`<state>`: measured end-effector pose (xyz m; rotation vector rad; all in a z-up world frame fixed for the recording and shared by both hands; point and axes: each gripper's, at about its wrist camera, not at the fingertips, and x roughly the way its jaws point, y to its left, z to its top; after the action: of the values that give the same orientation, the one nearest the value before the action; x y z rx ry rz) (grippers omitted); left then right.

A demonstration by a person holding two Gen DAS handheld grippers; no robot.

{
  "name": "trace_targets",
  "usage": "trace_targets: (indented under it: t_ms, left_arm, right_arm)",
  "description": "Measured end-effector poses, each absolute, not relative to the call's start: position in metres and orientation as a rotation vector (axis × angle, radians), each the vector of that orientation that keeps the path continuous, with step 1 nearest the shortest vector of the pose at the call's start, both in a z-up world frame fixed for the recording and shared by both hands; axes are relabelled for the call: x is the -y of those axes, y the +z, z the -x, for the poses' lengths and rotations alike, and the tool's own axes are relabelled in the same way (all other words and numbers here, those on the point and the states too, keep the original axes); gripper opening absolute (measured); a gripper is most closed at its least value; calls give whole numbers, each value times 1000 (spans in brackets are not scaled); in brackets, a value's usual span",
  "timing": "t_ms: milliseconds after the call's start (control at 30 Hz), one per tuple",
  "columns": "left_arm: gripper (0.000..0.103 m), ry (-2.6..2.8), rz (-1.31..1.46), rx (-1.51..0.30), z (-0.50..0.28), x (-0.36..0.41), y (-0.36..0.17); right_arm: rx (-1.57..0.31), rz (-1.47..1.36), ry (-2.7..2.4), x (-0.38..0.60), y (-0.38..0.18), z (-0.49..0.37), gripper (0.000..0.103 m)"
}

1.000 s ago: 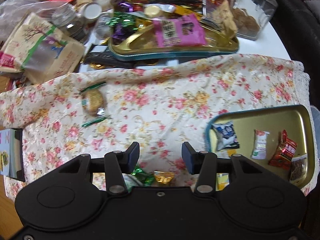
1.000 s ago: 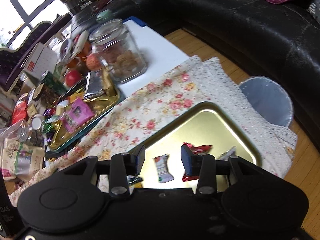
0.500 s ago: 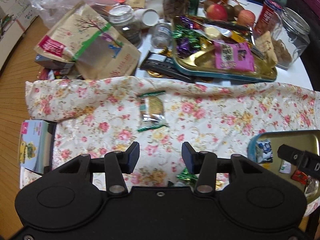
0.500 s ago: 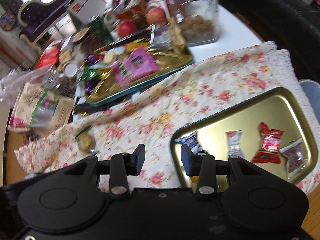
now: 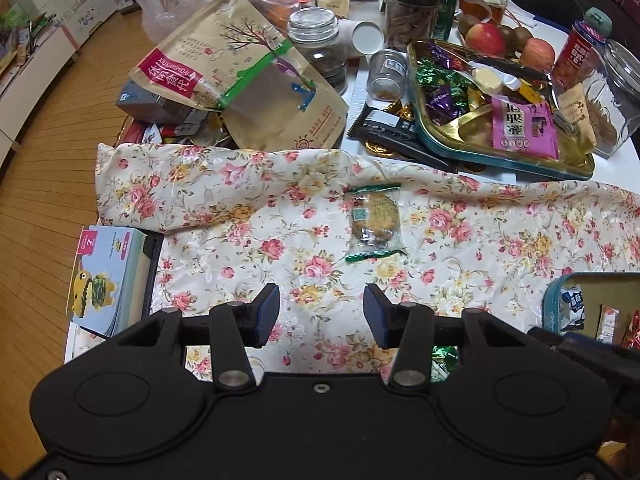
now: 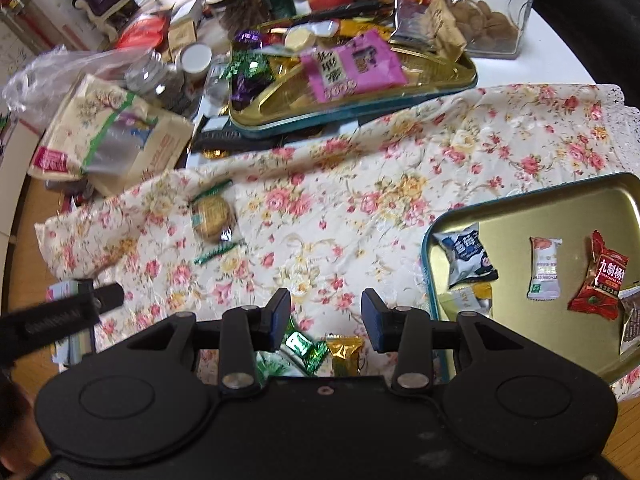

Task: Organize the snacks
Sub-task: 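Lower the right tool onto the gold-wrapped candy on the cloth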

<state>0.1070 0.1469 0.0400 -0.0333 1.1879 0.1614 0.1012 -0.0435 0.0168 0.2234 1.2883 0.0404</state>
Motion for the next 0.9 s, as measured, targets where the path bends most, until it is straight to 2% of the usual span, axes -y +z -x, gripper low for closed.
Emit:
trace_targets:
  t_ms: [367, 533, 700, 900]
  left_arm:
    - [54, 157, 48, -1209, -109, -167, 31]
    - [54, 156, 106, -1206, -112, -173, 35]
    - [54, 165, 75, -1177, -111, -169, 39]
    - [54, 149, 75, -1199, -112, -169, 36]
  right_arm:
    - [-1426, -114, 8, 39, -36, -92, 41]
    - [-1422, -111, -3, 35, -46, -91, 41]
    - [-1373, 33, 26, 19, -50, -88, 40]
    - [-1431, 15, 63, 15, -63, -92, 38]
